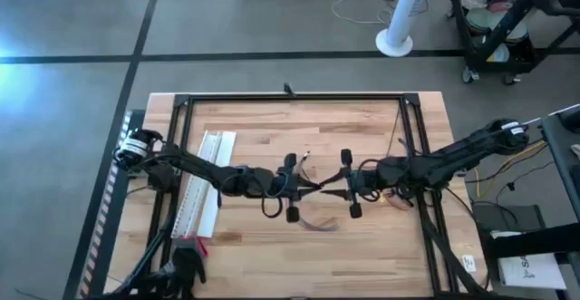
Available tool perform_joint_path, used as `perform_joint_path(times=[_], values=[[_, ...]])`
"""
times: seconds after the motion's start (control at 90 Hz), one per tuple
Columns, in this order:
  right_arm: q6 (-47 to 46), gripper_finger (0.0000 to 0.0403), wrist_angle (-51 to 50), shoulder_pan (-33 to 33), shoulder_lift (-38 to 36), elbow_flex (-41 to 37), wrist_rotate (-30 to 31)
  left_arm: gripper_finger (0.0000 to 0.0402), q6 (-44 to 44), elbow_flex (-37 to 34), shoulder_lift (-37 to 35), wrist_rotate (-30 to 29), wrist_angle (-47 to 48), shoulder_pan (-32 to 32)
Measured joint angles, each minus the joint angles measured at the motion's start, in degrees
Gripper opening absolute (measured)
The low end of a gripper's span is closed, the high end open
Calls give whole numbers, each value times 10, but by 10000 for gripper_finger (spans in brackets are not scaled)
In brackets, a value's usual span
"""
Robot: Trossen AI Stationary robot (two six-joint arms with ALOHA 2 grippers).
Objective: Ziptie cables
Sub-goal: Insert the bottom black ziptie into the black ziptie lock
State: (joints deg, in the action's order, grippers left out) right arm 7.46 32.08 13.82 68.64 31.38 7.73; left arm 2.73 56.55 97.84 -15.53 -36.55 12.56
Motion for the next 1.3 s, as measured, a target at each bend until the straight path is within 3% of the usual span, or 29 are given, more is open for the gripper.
perform_joint_path(times=[0.522, 1.3], values=[[7, 10, 50, 0, 4, 0, 4, 0, 7, 0, -4, 0, -7, 1], [23, 0, 57, 0, 4, 5, 3, 0, 18, 0, -19, 0, -13, 1]])
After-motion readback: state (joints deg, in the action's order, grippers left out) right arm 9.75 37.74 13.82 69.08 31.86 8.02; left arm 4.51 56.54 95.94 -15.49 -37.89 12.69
